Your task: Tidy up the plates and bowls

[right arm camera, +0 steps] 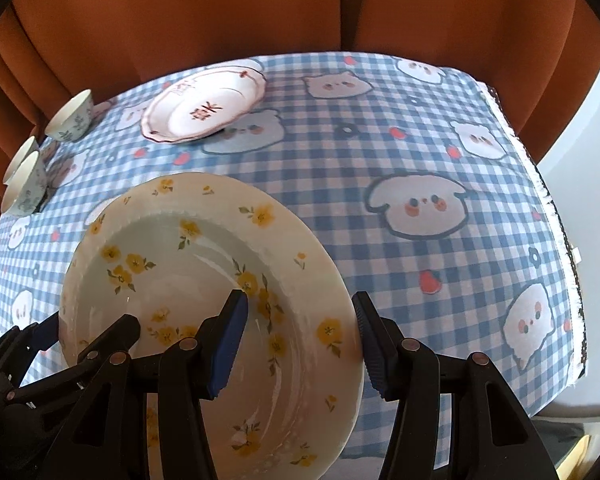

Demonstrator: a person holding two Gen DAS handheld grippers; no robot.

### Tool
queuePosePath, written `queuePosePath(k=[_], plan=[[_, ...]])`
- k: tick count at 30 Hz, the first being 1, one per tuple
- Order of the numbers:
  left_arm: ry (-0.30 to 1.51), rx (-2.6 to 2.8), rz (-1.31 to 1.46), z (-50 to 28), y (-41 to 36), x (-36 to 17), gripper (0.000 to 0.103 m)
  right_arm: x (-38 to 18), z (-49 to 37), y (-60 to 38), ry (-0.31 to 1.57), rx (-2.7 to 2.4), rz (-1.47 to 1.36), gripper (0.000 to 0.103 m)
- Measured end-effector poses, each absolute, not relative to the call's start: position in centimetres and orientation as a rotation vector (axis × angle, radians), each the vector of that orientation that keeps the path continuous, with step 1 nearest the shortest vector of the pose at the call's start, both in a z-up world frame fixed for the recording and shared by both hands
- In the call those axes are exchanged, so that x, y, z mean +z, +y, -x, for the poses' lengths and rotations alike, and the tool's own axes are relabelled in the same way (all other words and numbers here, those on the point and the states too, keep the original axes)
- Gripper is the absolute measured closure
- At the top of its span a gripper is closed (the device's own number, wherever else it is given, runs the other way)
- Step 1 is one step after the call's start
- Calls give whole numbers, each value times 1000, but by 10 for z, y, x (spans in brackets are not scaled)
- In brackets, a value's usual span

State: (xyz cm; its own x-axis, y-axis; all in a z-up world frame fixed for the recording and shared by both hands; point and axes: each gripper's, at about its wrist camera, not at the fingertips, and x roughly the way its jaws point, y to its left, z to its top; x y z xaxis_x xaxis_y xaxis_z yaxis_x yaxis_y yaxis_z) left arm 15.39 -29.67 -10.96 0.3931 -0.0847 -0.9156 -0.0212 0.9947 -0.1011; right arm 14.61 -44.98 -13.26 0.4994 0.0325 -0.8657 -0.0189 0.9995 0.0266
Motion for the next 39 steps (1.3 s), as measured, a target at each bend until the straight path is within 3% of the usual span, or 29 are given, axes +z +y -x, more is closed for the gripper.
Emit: queuePosePath(k=[31,39], plan=[[1210,40,54,-167,-314,-137,29,-154,-165,-458,1067,74,33,46],[1197,50,-15,-164,-318,-136,27,-152,-155,-471,1062,61,-35,64]])
